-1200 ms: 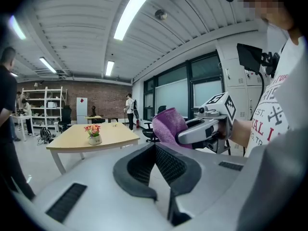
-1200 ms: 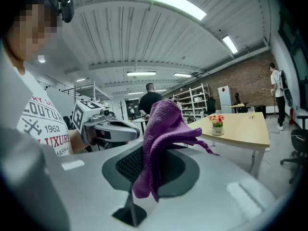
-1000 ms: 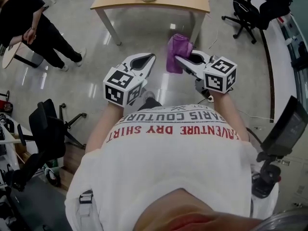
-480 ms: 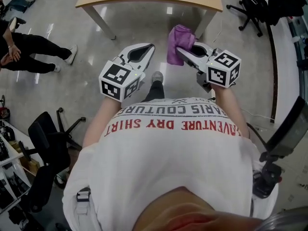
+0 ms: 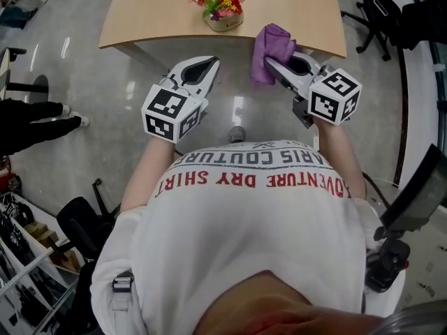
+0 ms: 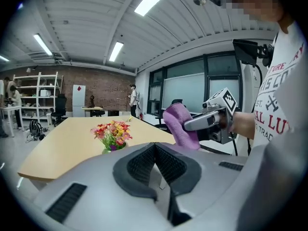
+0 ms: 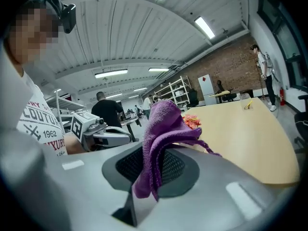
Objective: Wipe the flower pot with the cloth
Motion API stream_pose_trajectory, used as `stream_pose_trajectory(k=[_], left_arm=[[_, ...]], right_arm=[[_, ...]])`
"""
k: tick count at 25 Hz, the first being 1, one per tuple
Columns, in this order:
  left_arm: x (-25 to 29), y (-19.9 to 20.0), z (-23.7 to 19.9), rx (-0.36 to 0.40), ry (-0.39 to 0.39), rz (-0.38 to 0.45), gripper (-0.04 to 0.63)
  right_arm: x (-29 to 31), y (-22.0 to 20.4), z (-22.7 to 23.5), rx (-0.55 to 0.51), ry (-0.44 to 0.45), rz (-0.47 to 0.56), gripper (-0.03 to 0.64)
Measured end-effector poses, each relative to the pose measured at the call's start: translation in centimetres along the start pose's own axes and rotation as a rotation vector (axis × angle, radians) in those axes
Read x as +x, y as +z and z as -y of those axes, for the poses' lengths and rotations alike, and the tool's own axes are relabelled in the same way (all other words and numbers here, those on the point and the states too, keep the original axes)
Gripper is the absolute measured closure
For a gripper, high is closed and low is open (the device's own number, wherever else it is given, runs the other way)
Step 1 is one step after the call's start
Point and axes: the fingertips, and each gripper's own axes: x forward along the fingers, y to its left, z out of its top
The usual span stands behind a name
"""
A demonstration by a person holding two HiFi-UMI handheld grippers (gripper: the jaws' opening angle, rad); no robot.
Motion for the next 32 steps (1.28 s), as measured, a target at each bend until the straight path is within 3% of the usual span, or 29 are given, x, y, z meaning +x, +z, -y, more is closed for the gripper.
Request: stream_pose_trajectory(k=[4,7,13,17,21,23,26,32], left_arm=[[1.6,-0.4,-2.6,0.007,0.012,0.001,0.591],[3.6,-1.5,-5.1,-0.009,0.022,-0.02,0.528],[8.6,-4.2,-10.4,-0.029,0.071,-0.075,0.262],[12.5,-5.4,-15.4,-0.101,0.192,-0.073,0.151],[17.2,-7.6,-17.0,-0.062,0.201,-0.162,0.141],[19.1,-8.5,-17.8,-0.083,0.197,-0.194,0.141],[21.2,-8.5,-19.3,-0.106,0.212,-0.189,0.141],[23.5,-8.0,-19.1,0.002,0.185,-0.152,0.141]], right_arm=[[1.1,0.0,1.6,0.012,-0.012,0.016,0.568],[2.3,-0.5,3.5,0.039,-0.016,0.003,0.568],[4.4,-1.8,7.4,0.096,-0.016,-0.047,0.568],[5.9,-1.2,10.5,0.103,-0.026,-0.059,0.568],[6.8,-0.5,13.5,0.115,-0.038,-0.052,0.568],[7.2,-0.4,14.9,0.123,-0.039,-0.066,0.568],[7.9,0.1,17.2,0.14,-0.038,-0.081,0.568],[9.1,-0.7,20.1,0.184,-0.032,-0.096,0.568]])
